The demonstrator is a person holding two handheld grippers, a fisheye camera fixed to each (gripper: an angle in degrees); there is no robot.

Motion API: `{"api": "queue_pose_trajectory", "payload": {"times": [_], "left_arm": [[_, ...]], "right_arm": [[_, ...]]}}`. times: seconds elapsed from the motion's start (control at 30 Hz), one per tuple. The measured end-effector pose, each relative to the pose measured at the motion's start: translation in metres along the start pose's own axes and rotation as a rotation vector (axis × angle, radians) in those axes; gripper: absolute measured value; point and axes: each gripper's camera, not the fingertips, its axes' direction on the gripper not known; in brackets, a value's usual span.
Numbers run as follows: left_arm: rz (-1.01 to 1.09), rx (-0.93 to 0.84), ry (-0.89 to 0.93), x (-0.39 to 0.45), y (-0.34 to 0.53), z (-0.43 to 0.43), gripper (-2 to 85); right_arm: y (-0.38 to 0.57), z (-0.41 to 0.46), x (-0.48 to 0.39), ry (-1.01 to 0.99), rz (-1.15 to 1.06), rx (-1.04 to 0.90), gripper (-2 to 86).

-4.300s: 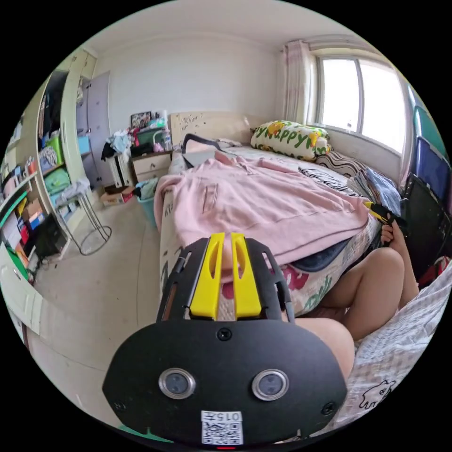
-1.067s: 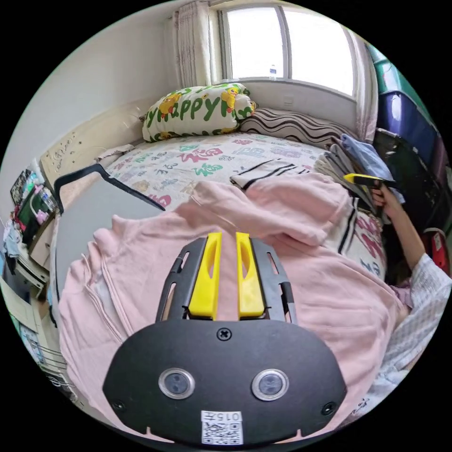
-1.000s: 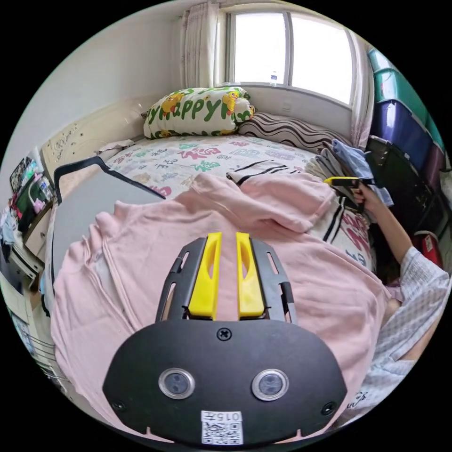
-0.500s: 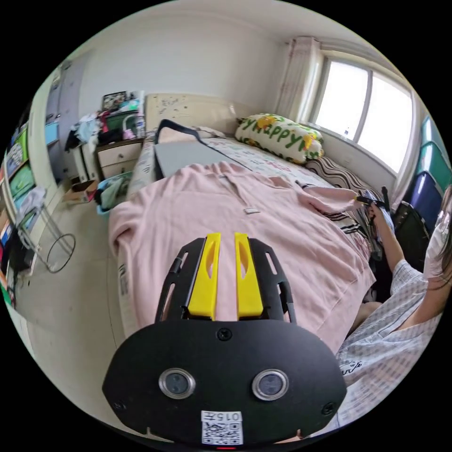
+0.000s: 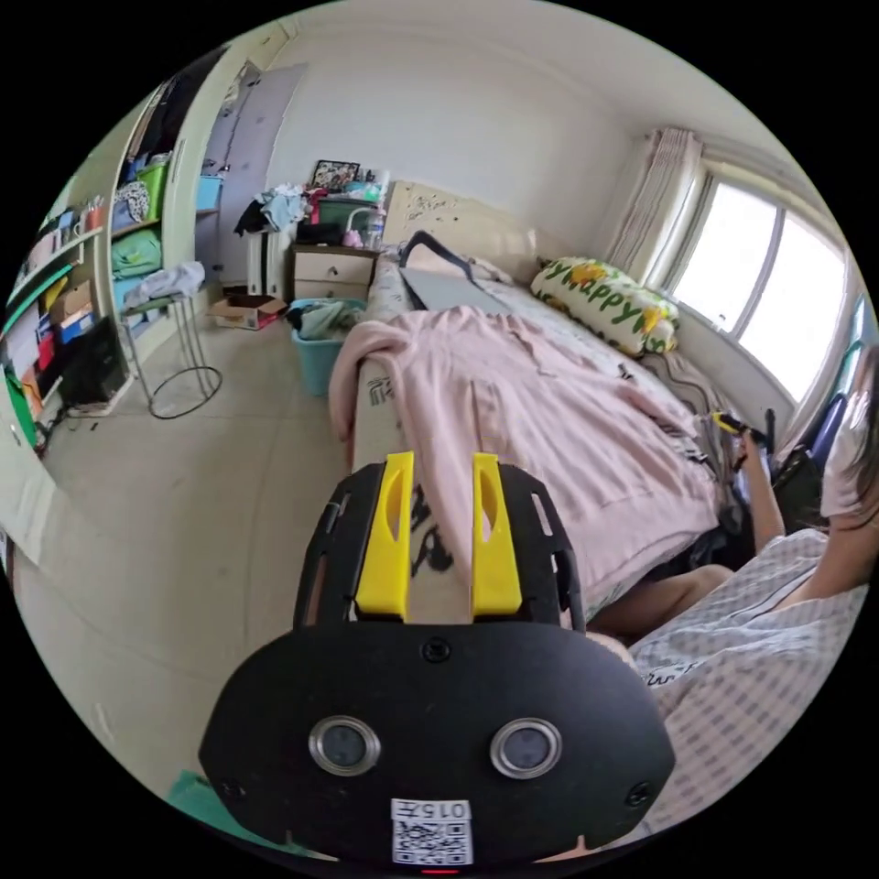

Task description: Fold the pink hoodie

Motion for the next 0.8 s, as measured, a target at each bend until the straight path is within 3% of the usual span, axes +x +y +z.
{"api": "queue_pose_trajectory", "payload": {"times": [0.07,0.3,0.4,0.47,0.6,0.8], "left_arm": [[-0.003,-0.055,0.059,-0.006,0.021,0.000,10.9],[-0.067,-0.055,0.367,-0.040,0.047,0.014,11.4],[-0.010,-0.057,0.431,-0.042,0.045,0.012,7.2],[0.026,-0.065,0.429,-0.037,0.043,0.010,2.3],[0.053,-0.014,0.437,-0.035,0.045,-0.010,0.3],[0.102,-0.007,0.396,-0.026,0.055,-0.029,-0.2]], "right_arm": [[0.056,-0.002,-0.034,-0.186,-0.061,-0.082,8.6],[0.173,0.036,-0.091,-0.427,-0.097,-0.336,13.6],[0.196,0.036,-0.105,-0.436,-0.113,-0.347,13.3],[0.205,0.043,-0.119,-0.531,-0.148,-0.456,8.8],[0.222,0.049,-0.144,-0.375,-0.274,-0.517,3.7],[0.242,0.014,-0.122,-0.402,-0.203,-0.399,1.8]]}}
